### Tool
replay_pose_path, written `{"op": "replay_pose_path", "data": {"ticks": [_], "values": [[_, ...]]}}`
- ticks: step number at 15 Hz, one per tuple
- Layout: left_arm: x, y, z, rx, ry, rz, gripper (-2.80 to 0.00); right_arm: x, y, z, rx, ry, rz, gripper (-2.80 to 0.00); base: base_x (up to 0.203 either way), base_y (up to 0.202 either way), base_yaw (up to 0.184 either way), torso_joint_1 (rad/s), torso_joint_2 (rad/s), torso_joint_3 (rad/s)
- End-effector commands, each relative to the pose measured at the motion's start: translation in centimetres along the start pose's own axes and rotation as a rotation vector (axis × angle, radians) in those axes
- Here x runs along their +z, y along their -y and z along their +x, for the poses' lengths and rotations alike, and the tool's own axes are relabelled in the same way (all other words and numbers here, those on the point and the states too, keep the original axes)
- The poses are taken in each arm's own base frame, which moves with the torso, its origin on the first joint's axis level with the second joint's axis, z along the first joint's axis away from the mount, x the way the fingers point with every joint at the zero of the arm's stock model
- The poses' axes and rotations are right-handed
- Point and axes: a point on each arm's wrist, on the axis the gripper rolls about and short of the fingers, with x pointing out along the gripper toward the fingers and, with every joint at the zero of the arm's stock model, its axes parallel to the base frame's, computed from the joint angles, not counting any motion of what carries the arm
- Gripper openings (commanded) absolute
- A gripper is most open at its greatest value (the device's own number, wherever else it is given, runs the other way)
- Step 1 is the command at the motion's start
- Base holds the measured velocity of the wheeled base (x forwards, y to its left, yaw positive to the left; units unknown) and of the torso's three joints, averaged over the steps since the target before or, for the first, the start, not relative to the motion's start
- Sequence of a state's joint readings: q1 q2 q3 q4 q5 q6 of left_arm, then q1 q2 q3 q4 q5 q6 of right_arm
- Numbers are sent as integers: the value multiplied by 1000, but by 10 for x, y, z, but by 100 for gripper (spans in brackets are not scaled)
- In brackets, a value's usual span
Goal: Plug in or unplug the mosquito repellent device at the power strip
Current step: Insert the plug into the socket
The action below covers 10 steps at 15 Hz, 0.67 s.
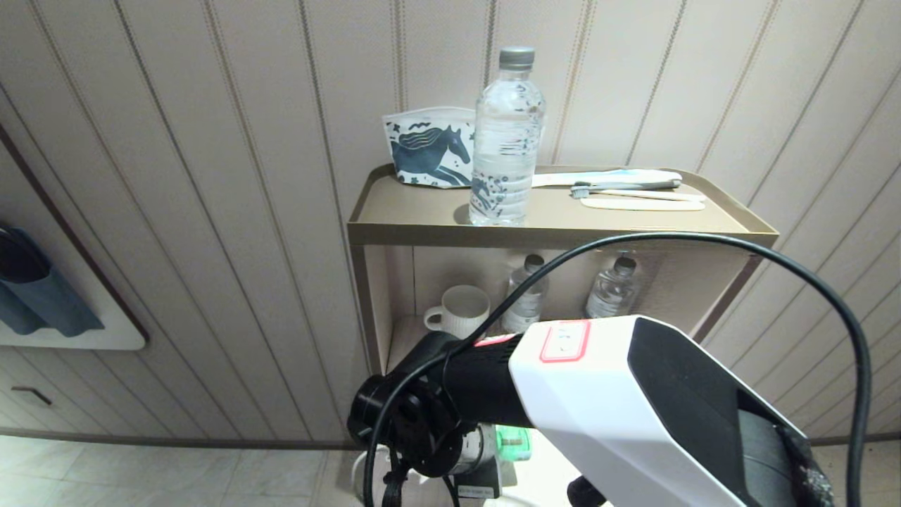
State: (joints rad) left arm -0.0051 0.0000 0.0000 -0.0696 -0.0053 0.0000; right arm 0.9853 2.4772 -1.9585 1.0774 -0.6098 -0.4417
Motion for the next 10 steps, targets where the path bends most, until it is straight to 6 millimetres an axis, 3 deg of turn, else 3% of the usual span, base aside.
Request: {"op": "replay_pose_path", "data": {"ticks": [1, 10], "values": [[0, 0, 0, 1, 1, 0, -280, -3, 2, -4, -5, 2, 0, -280, 0, 0, 0, 0, 0, 0], [0, 0, 0, 0, 1, 0, -280, -4, 5, 0, -4, -3, 10, -280, 0, 0, 0, 0, 0, 0]]}}
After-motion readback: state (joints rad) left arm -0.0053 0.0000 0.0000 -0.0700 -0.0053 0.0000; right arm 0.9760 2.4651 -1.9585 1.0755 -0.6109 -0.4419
